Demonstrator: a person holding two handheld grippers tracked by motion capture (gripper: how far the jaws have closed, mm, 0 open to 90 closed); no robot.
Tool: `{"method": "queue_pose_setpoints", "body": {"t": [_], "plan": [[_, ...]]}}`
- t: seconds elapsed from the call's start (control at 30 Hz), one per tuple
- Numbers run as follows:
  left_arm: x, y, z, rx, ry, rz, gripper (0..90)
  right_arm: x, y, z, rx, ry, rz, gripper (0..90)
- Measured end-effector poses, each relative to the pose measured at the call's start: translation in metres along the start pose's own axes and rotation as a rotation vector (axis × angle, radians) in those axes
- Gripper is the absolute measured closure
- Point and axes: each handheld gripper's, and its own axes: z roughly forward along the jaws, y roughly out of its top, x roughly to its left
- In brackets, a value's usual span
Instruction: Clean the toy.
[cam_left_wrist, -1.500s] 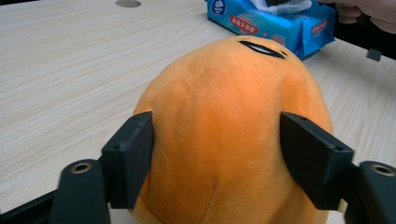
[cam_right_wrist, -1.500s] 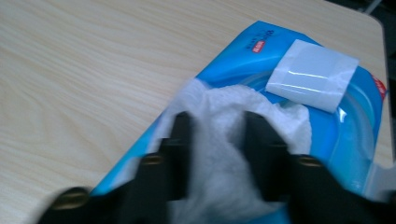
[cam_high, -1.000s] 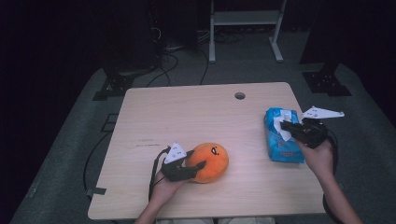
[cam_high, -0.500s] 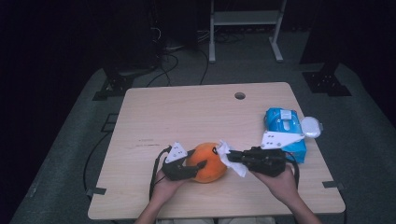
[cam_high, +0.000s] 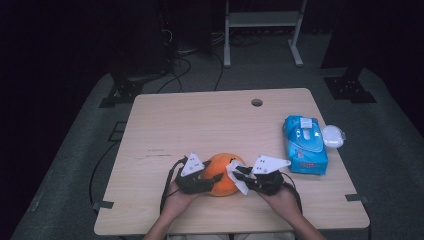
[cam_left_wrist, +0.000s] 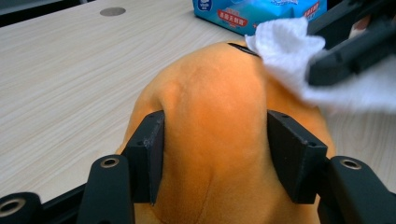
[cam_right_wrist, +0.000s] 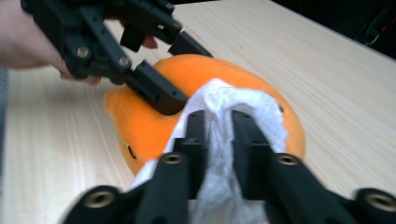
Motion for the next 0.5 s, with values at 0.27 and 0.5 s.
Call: {"method": "queue_pose_setpoints", "body": {"t": [0.27, 0.5], "plan": [[-0.002, 0.001, 0.001, 0.016, 0.009, 0.012, 41.7, 0.009, 0.003, -0.002, -0.001, -0.031, -0.06, 61.9], [-0.002, 0.001, 0.002, 0.014, 0.006, 0.018, 41.7, -0.003, 0.0, -0.007, -0.042, -0.056, -0.037, 58.2]]}}
